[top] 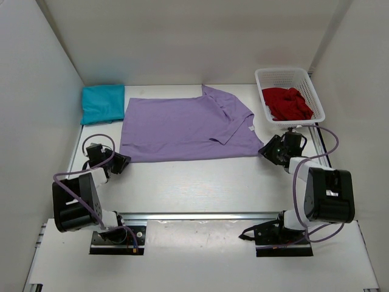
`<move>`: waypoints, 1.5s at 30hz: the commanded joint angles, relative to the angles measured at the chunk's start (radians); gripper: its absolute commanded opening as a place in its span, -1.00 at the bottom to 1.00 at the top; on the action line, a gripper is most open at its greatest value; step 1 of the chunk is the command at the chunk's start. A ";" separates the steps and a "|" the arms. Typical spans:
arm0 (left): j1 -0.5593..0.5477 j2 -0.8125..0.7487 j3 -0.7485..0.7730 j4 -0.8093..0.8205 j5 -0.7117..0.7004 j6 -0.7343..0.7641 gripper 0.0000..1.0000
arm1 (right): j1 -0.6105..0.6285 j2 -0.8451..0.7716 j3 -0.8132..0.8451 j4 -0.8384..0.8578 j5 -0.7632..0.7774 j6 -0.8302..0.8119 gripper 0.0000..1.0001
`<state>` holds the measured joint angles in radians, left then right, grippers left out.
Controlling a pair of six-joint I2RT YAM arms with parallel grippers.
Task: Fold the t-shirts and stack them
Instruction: Fold the flattened tshirt in 1/3 of the way
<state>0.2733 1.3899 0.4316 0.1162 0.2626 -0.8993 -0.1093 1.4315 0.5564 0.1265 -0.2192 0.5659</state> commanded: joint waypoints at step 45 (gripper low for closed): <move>-0.355 -0.480 -0.007 -0.235 0.006 0.119 -0.20 | 0.342 -0.490 -0.086 -0.200 0.070 0.025 -1.00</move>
<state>0.0902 0.8913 0.3874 -0.2306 0.3016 -0.7525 0.0826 0.7918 0.4324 -0.2272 -0.2062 0.6025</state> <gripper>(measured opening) 0.438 0.006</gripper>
